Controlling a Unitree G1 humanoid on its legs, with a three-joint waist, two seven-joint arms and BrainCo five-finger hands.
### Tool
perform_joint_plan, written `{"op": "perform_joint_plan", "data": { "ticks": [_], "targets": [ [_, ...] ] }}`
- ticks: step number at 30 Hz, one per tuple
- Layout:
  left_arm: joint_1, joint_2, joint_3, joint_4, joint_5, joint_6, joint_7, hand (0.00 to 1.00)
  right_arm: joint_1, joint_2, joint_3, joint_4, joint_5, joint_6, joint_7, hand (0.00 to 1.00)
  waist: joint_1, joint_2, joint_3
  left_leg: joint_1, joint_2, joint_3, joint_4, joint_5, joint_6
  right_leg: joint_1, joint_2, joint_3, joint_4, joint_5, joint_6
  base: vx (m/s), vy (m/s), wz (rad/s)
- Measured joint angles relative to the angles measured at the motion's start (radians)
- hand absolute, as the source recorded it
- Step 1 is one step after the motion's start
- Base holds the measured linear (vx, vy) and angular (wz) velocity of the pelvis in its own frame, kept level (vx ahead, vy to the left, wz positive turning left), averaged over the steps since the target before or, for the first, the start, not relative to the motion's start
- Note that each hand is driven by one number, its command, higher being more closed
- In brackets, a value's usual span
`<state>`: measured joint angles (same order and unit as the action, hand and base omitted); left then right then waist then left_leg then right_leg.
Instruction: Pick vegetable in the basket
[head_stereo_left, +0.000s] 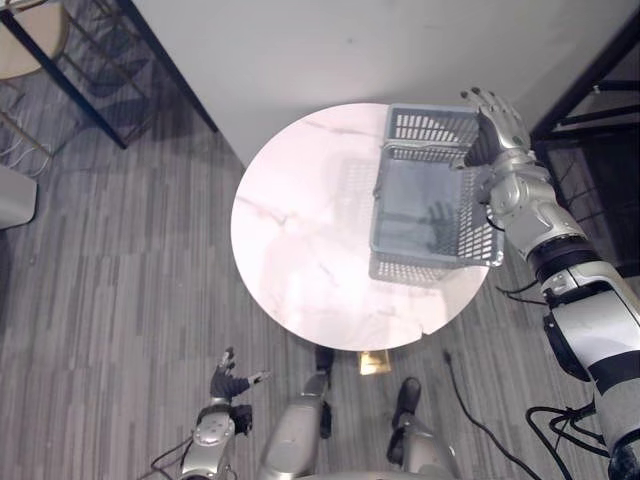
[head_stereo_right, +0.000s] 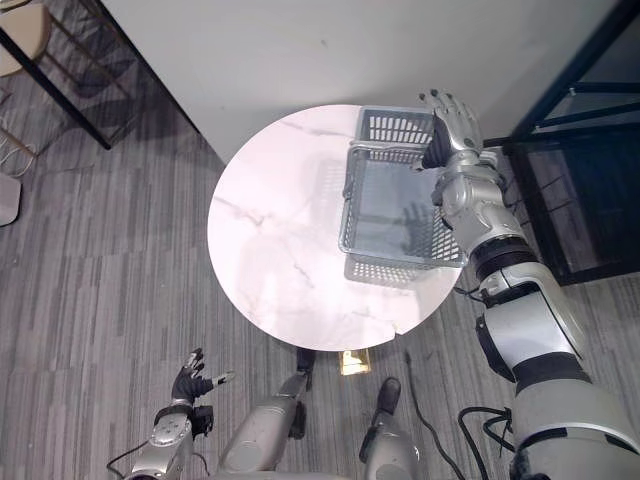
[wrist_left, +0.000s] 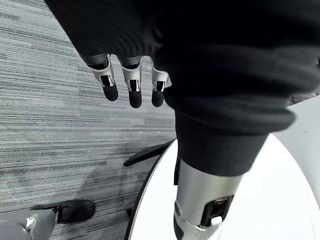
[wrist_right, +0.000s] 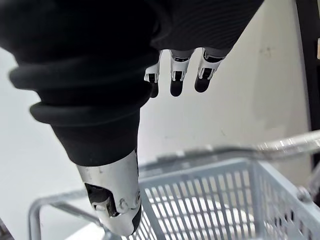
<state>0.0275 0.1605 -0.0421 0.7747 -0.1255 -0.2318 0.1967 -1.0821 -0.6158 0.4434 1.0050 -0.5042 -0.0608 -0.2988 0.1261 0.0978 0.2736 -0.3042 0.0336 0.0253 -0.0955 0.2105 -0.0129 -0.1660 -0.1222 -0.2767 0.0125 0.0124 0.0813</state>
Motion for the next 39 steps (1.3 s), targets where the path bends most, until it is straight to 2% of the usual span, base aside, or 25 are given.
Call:
{"op": "perform_joint_plan", "data": {
  "ticks": [10, 14, 17, 23, 24, 31, 33, 34, 36, 37, 39],
  "targets": [
    [-0.011, 0.011, -0.034, -0.001, -0.001, -0.007, -0.001, 0.0, 0.01, -0.02, -0.003, 0.079, 0.063, 0.006, 0.067, 1.0, 0.0, 0.008, 0.026, -0.014, -0.001, -0.033, 0.0, 0.014, -0.005, -0.011, 0.002, -0.022, 0.026, -0.013, -0.006, -0.01, 0.008, 0.09],
    [-0.011, 0.01, -0.034, -0.001, 0.0, -0.006, -0.001, 0.0, 0.046, -0.021, -0.028, 0.07, 0.087, 0.006, 0.064, 1.0, -0.004, 0.004, 0.032, -0.004, -0.001, -0.033, 0.0, 0.014, -0.006, -0.002, 0.002, -0.021, 0.025, -0.013, -0.006, 0.0, 0.0, 0.0],
    [-0.011, 0.011, -0.032, -0.001, 0.001, -0.002, -0.001, 0.0, 0.105, -0.023, -0.07, 0.036, 0.102, 0.011, 0.062, 1.0, -0.006, -0.009, 0.04, 0.019, -0.001, -0.031, -0.001, 0.013, -0.006, 0.022, 0.003, -0.02, 0.02, -0.014, -0.006, 0.0, -0.002, -0.02],
    [-0.008, 0.01, -0.024, -0.001, 0.005, 0.028, -0.002, 0.0, 0.339, -0.01, -0.202, -0.222, 0.141, 0.021, 0.063, 1.0, -0.034, -0.036, 0.05, 0.055, 0.001, -0.005, -0.002, 0.01, -0.009, 0.043, 0.001, 0.012, 0.022, -0.013, -0.004, 0.0, 0.004, -0.13],
    [-0.004, 0.009, -0.012, -0.001, 0.011, 0.031, -0.002, 0.0, 0.415, 0.015, -0.251, -0.292, 0.156, 0.025, 0.064, 1.0, -0.036, -0.046, 0.048, 0.07, 0.003, 0.009, -0.002, 0.004, -0.009, 0.05, 0.001, 0.029, 0.022, -0.013, -0.003, 0.02, 0.009, -0.29],
    [0.048, 0.009, 0.104, -0.041, 0.023, 0.056, -0.022, 0.0, 0.866, 0.17, -0.502, -0.738, 0.302, 0.021, 0.067, 1.0, -0.108, -0.103, 0.003, 0.135, 0.009, 0.077, -0.002, -0.024, -0.008, 0.08, -0.001, 0.097, 0.019, -0.016, 0.009, 0.03, 0.001, -0.28],
    [0.065, 0.009, 0.127, -0.048, 0.026, 0.063, -0.023, 0.0, 0.943, 0.201, -0.56, -0.794, 0.329, 0.011, 0.07, 1.0, -0.116, -0.119, -0.026, 0.148, 0.01, 0.096, -0.001, -0.032, -0.01, 0.082, -0.001, 0.116, 0.018, -0.016, 0.009, 0.06, -0.001, -0.31],
    [0.078, 0.01, 0.137, -0.064, 0.041, 0.066, -0.023, 0.0, 1.0, 0.224, -0.607, -0.819, 0.365, -0.008, 0.08, 1.0, -0.117, -0.131, -0.043, 0.167, 0.012, 0.113, -0.001, -0.039, -0.011, 0.093, 0.0, 0.132, 0.018, -0.016, 0.009, 0.05, -0.005, -0.33],
    [0.1, 0.009, 0.141, -0.08, 0.056, 0.07, -0.024, 0.0, 1.064, 0.247, -0.649, -0.829, 0.422, -0.02, 0.088, 1.0, -0.124, -0.141, -0.072, 0.193, 0.014, 0.131, -0.001, -0.049, -0.011, 0.107, 0.0, 0.15, 0.017, -0.017, 0.01, 0.04, -0.003, -0.33],
    [0.114, 0.009, 0.145, -0.084, 0.059, 0.07, -0.029, 0.0, 1.094, 0.268, -0.67, -0.83, 0.459, -0.026, 0.096, 1.0, -0.141, -0.142, -0.087, 0.211, 0.015, 0.142, -0.001, -0.054, -0.012, 0.114, 0.0, 0.161, 0.018, -0.019, 0.013, 0.01, 0.004, -0.29],
    [0.127, 0.004, 0.167, -0.084, 0.061, 0.071, -0.045, 0.0, 1.135, 0.301, -0.702, -0.83, 0.517, -0.035, 0.111, 1.0, -0.151, -0.139, -0.106, 0.234, 0.017, 0.164, -0.002, -0.062, -0.017, 0.124, 0.001, 0.184, 0.018, -0.021, 0.016, 0.0, 0.008, -0.32]
  ]
}}
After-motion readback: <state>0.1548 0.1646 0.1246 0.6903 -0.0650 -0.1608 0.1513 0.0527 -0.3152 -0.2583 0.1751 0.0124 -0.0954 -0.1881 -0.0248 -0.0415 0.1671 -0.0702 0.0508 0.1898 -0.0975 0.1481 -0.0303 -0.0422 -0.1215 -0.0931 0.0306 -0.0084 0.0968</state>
